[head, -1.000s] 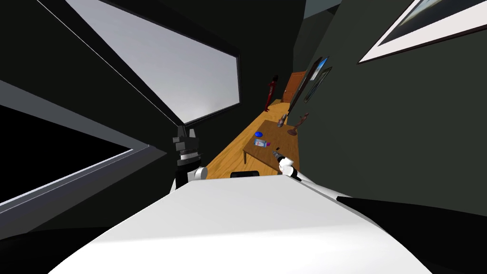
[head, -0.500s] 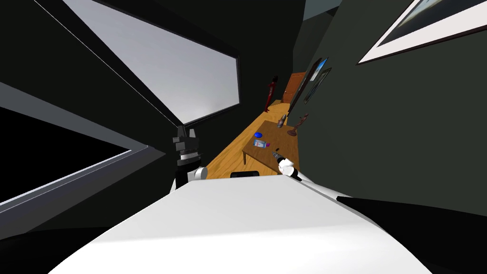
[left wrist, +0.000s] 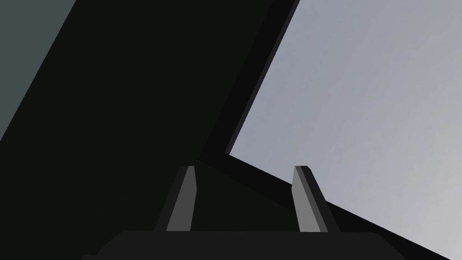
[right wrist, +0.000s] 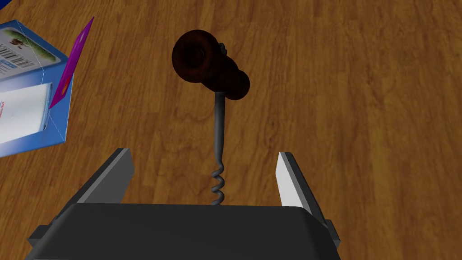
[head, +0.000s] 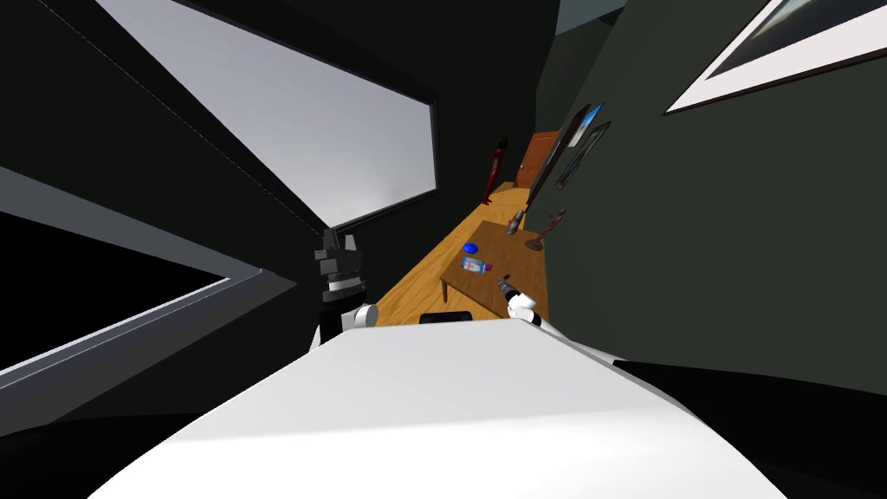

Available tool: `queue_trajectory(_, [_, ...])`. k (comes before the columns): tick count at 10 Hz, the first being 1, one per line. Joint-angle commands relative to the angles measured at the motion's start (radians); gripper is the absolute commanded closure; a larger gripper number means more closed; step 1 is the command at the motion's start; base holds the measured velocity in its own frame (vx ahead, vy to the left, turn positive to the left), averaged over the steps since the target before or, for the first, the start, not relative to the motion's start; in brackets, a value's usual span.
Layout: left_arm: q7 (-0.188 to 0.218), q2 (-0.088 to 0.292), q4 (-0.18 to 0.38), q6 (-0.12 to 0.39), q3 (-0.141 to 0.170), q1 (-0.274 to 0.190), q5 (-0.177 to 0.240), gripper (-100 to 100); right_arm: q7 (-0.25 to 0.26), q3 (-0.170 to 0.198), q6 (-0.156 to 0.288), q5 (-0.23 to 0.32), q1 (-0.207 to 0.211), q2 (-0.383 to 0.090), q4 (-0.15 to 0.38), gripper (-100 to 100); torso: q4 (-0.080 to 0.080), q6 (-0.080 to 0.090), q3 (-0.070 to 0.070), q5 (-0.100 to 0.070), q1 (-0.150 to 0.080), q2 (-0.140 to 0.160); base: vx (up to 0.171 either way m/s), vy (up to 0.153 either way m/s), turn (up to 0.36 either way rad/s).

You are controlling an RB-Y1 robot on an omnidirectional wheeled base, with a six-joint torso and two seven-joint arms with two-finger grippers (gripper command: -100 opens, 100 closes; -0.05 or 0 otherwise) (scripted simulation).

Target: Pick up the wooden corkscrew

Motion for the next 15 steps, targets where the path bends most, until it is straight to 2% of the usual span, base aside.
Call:
queue_trajectory(1, [0.0,0.0,0.0,0.0,0.0,0.0,0.0,0,0.0,0.0,0.0,0.0,0.0,0.0,0.0,-100,0.0,0.0,0.0,0.0,0.0,0.0,0.013,-0.004,-0.001])
queue_trajectory(2, [0.0,0.0,0.0,0.0,0.0,0.0,0.0,0,0.006,-0.002,0.001,-0.002,0.0,0.0,0.002,100,0.0,0.0,0.001,0.0,0.001,0.002,0.0,0.0,0.0])
queue_trajectory(6, [0.0,0.0,0.0,0.0,0.0,0.0,0.0,0,0.009,0.001,0.003,0.0,-0.001,-0.002,0.0,100,0.0,0.001,0.001,-0.003,-0.001,0.002,0.0,-0.001,0.005])
queue_trajectory(7, [0.0,0.0,0.0,0.0,0.0,0.0,0.0,0,0.008,0.001,0.003,0.0,-0.001,-0.002,0.0,0,0.0,0.001,0.0,-0.003,-0.001,0.001,0.0,0.0,0.0])
queue_trajectory(8, [0.0,0.0,0.0,0.0,0.0,0.0,0.0,0,0.004,0.0,-0.006,0.003,-0.023,-0.017,0.028,100,0.0,0.001,0.0,-0.003,-0.001,0.001,-0.058,0.01,-0.034])
queue_trajectory(10, [0.0,0.0,0.0,0.0,0.0,0.0,0.0,0,-0.016,0.008,-0.016,0.018,-0.042,-0.031,0.046,100,0.0,0.001,0.003,-0.002,0.0,0.006,-0.093,0.033,-0.026])
queue_trajectory(11, [0.0,0.0,0.0,0.0,0.0,0.0,0.0,0,-0.042,0.019,-0.029,0.037,-0.068,-0.05,0.07,100,0.001,0.001,0.004,-0.002,0.001,0.007,-0.125,0.067,-0.046])
queue_trajectory(13, [0.0,0.0,0.0,0.0,0.0,0.0,0.0,0,-0.042,0.019,-0.029,0.037,-0.068,-0.05,0.07,100,0.001,0.001,0.004,-0.002,0.002,0.008,-0.062,0.027,-0.008])
queue_trajectory(14, [0.0,0.0,0.0,0.0,0.0,0.0,0.0,0,-0.063,0.025,-0.03,0.045,-0.063,-0.048,0.062,100,0.001,0.0,0.003,-0.002,0.0,0.005,-0.009,0.002,0.001])
queue_trajectory(15, [0.0,0.0,0.0,0.0,0.0,0.0,0.0,0,-0.056,0.023,-0.03,0.043,-0.064,-0.048,0.064,0,0.0,0.0,0.001,-0.002,-0.001,0.003,0.0,0.0,0.0])
